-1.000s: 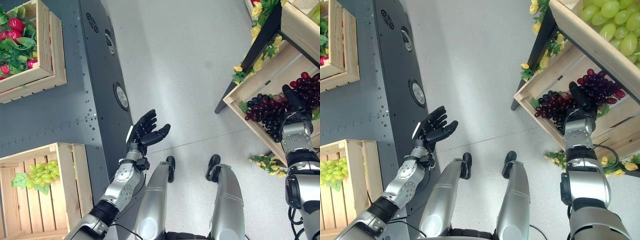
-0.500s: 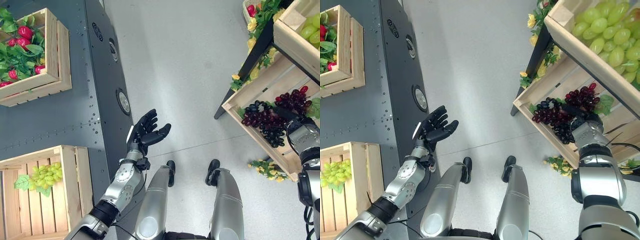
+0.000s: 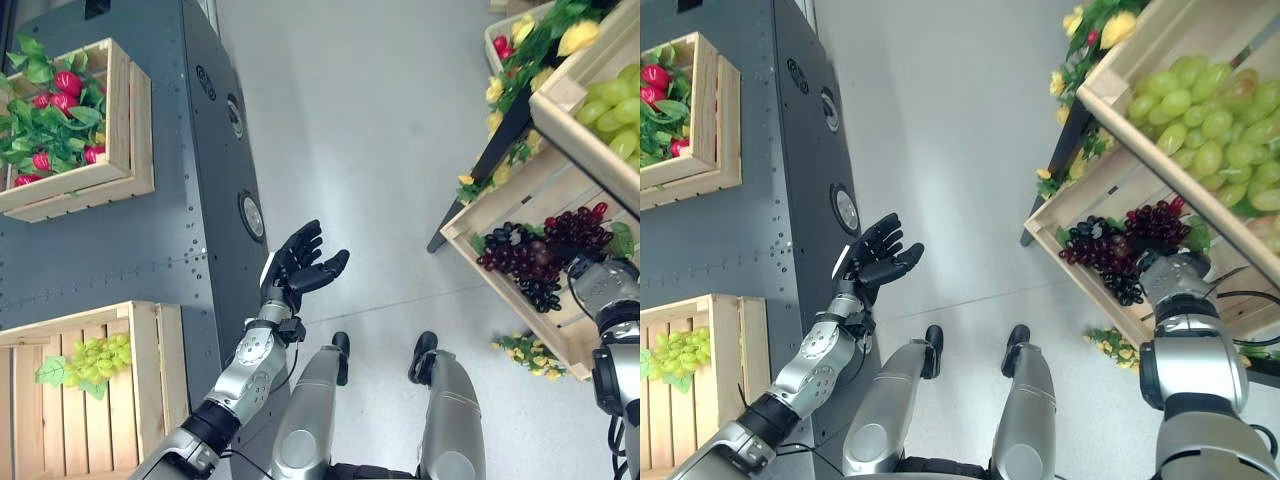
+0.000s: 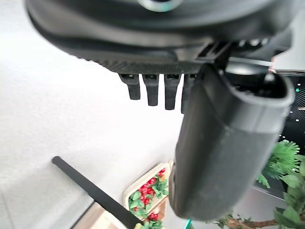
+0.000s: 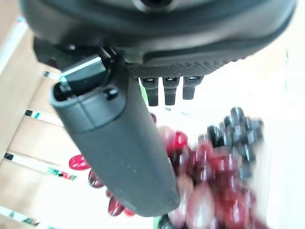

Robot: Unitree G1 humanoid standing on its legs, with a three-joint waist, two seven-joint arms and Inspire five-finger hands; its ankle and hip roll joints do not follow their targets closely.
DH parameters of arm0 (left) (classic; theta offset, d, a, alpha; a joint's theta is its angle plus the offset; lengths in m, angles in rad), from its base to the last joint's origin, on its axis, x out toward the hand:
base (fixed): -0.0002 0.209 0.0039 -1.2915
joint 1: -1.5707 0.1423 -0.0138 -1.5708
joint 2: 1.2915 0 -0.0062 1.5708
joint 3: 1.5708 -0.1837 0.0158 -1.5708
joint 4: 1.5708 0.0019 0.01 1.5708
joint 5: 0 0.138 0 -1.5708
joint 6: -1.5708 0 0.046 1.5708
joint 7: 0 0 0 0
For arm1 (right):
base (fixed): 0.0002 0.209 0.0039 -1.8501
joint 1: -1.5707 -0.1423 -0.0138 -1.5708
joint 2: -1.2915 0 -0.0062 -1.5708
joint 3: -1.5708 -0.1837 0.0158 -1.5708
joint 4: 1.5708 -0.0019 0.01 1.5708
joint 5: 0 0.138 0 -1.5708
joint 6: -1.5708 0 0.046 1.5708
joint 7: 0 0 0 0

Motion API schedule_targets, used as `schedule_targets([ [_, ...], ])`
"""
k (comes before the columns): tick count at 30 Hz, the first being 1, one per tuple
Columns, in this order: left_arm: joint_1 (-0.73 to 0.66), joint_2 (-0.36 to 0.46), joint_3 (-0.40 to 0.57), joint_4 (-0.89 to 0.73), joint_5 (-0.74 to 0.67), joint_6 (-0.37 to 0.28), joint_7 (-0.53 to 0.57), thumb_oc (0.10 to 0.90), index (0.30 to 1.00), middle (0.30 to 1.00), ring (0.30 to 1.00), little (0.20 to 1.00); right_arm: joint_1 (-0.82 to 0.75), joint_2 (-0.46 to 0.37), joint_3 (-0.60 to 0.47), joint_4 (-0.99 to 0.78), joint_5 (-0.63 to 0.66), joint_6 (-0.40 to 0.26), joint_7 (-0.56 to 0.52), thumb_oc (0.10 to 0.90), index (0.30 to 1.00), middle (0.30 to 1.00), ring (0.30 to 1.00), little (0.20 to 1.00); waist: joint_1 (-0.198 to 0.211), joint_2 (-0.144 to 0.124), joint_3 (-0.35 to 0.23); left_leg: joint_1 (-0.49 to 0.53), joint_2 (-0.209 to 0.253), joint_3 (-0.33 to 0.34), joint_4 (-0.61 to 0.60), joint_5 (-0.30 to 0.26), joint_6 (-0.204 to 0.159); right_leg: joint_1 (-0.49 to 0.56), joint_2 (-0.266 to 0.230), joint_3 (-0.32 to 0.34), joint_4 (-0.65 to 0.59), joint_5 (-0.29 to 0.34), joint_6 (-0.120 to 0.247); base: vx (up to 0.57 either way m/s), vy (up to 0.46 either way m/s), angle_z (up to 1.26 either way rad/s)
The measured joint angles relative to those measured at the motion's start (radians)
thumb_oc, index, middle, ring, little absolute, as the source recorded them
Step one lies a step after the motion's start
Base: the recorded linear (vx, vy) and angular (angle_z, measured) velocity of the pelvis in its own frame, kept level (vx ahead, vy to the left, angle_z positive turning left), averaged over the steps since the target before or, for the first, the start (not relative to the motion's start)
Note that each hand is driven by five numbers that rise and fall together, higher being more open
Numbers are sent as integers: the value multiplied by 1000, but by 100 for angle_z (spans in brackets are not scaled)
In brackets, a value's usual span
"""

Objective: Pick up the fruits from the basket on one side to the basket on the other side

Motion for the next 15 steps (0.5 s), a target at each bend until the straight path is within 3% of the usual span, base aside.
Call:
schedule_targets([
  [9,4,1,-24,-5,-3,-1,8,800,900,900,900,900,-6,-3,44,-43,-385,19,-299,800,900,900,900,900,-4,0,-1,16,0,-2,-38,15,-7,12,1,-13,-17,0,-1,-15,38,2],
  [15,8,3,-30,-7,-11,-5,7,800,900,900,900,900,2,-5,93,-112,-537,4,-347,800,900,900,900,900,-9,1,0,13,-2,-2,-53,19,-8,6,1,-13,-25,-1,-1,20,27,0],
])
